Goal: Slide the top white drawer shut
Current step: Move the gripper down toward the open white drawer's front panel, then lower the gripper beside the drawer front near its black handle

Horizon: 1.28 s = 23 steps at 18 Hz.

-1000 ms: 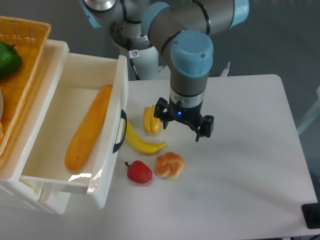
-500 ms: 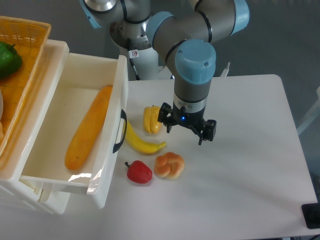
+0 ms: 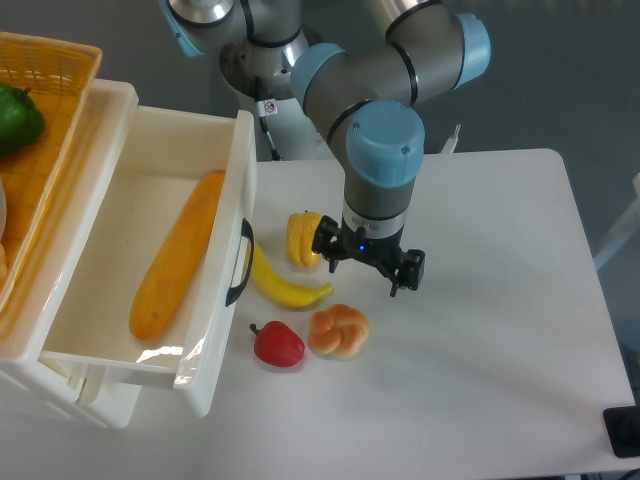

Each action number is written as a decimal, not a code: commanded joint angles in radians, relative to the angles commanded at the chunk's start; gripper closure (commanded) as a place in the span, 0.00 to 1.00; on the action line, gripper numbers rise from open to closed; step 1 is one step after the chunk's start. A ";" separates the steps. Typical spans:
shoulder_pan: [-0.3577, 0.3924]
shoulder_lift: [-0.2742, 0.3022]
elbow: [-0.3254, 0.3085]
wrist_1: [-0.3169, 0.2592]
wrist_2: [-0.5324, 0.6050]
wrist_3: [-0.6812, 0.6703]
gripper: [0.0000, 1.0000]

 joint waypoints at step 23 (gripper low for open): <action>-0.063 -0.058 -0.009 -0.020 -0.106 -0.220 0.00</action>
